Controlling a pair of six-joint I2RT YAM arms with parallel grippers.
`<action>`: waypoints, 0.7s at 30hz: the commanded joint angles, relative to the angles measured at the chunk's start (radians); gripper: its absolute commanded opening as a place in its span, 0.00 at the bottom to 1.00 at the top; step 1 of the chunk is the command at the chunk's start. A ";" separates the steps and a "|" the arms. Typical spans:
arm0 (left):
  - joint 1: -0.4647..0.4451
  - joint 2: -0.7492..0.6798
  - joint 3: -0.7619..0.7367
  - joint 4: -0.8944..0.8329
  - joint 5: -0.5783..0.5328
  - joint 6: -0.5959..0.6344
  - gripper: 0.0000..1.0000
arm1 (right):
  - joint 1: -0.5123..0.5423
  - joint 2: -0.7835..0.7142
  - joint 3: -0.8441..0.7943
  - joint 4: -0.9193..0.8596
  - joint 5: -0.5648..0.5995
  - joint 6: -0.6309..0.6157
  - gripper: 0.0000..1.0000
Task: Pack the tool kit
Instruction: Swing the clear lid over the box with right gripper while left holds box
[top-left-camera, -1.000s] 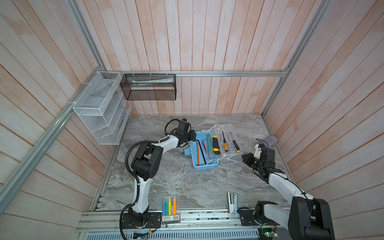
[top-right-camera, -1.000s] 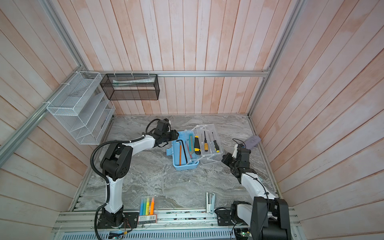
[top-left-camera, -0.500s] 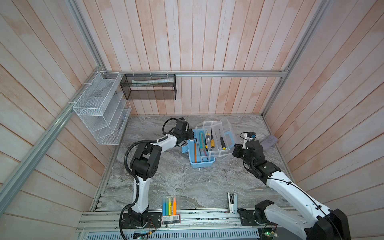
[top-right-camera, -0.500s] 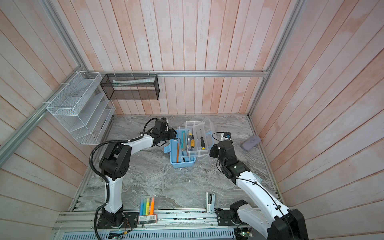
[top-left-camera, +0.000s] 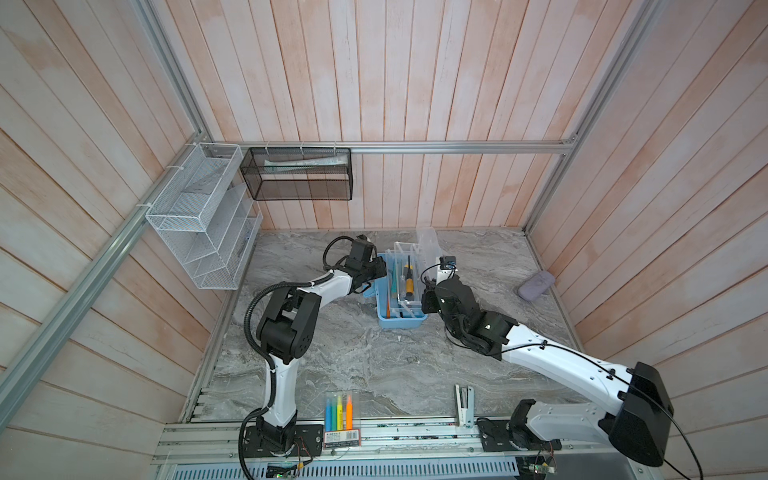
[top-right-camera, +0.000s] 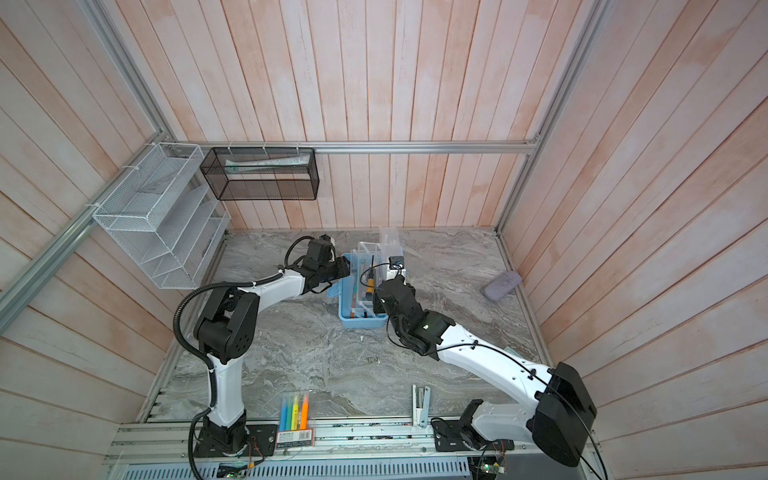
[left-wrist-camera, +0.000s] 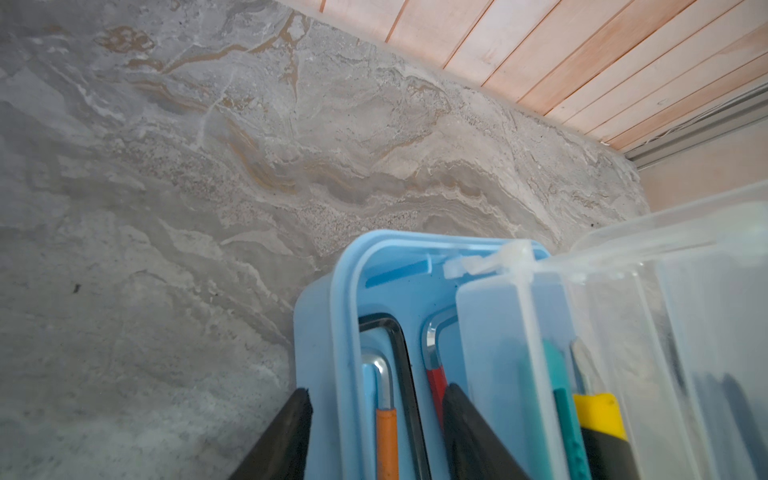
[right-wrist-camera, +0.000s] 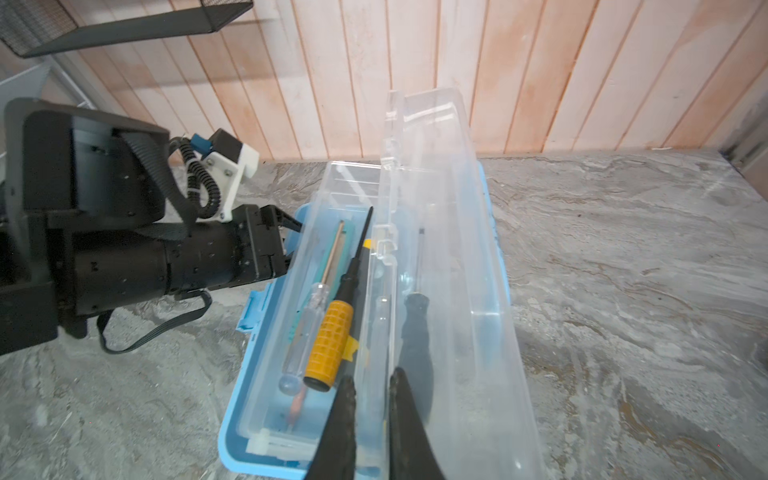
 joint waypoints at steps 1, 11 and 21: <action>-0.037 -0.042 -0.008 0.074 0.077 -0.038 0.54 | 0.058 0.063 0.041 0.020 -0.202 0.020 0.00; -0.035 -0.075 -0.096 0.124 0.053 -0.099 0.52 | 0.094 0.137 0.116 -0.031 -0.279 0.004 0.09; -0.036 -0.131 -0.195 0.170 0.071 -0.140 0.48 | 0.003 0.084 0.067 -0.020 -0.254 -0.020 0.10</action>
